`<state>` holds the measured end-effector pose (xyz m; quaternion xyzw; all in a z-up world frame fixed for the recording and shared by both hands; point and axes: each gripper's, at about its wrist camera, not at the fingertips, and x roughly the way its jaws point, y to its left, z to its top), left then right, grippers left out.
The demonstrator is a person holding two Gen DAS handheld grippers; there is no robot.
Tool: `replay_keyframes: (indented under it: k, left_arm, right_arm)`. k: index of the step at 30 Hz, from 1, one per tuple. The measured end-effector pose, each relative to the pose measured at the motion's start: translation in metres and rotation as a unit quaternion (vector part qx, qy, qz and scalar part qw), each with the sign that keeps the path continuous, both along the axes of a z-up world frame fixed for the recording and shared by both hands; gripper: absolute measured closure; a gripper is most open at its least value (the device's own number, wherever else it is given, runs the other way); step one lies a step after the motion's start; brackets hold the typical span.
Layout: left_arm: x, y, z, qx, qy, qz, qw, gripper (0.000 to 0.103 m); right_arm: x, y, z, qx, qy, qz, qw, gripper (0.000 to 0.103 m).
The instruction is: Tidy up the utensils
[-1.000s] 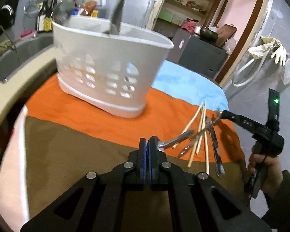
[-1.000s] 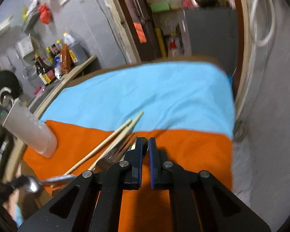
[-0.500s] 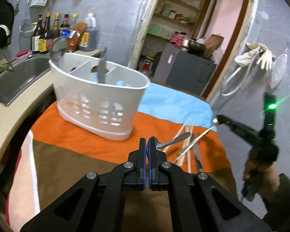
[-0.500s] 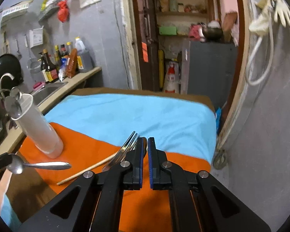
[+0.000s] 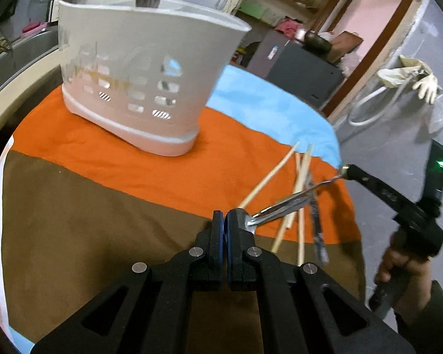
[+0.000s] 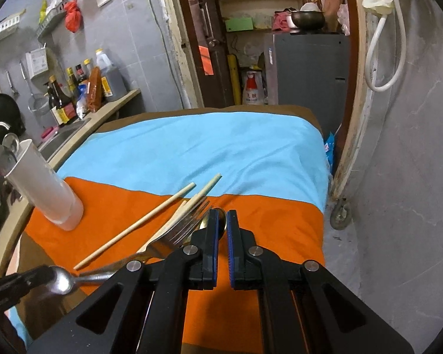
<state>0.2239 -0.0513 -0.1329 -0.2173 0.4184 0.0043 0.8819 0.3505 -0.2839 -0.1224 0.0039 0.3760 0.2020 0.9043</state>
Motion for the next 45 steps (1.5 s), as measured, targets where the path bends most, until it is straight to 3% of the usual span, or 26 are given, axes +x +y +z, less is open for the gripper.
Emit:
replay_keyframes:
  k: [10,14,18,21,26,28,34,35,38,41,45]
  left_arm:
    - [0.003,0.005,-0.010,0.010,0.012,0.005,0.9999,0.101]
    - [-0.004,0.009,-0.002,-0.001,-0.010,0.008,0.9999,0.103]
    - [-0.013,0.011,0.019,0.038,-0.034,0.008,0.9987,0.103]
    - [-0.016,0.012,0.028,0.068,-0.031,-0.001,0.9972,0.103]
    - [-0.016,0.025,0.019,0.056,0.002,0.004,0.9984,0.103]
    - [-0.020,0.031,0.017,0.044,0.003,0.016,0.9989,0.103]
    - [-0.030,0.039,0.021,0.029,0.002,0.010,0.9995,0.102]
    - [-0.033,0.040,0.022,0.032,0.001,0.009,0.9994,0.099]
    - [-0.037,0.039,0.023,0.024,-0.008,0.007,0.9997,0.079]
    - [-0.037,0.034,0.021,0.018,-0.017,0.005,0.9997,0.078]
    - [-0.035,0.033,0.014,0.008,0.003,0.017,0.9998,0.079]
  right_arm:
    - [-0.005,-0.017,0.016,-0.039,-0.049,-0.026,0.998,0.100]
    - [-0.004,-0.023,0.025,-0.042,-0.061,-0.026,0.997,0.100]
    - [-0.009,-0.023,0.034,-0.038,-0.078,-0.021,0.996,0.101]
    - [-0.015,-0.021,0.047,-0.034,-0.099,-0.016,0.994,0.101]
    - [-0.017,-0.009,0.065,-0.031,-0.116,0.009,0.993,0.101]
    - [-0.014,-0.006,0.062,-0.030,-0.105,0.014,0.994,0.101]
    - [-0.001,-0.022,0.030,0.009,-0.017,-0.018,1.000,0.098]
    - [0.000,-0.024,0.024,0.019,-0.002,-0.020,1.000,0.096]
    - [0.005,-0.030,0.008,0.045,0.040,-0.024,0.998,0.085]
    - [0.011,-0.028,-0.003,0.072,0.066,-0.019,0.995,0.081]
    - [0.025,-0.013,-0.014,0.097,0.097,-0.003,0.991,0.081]
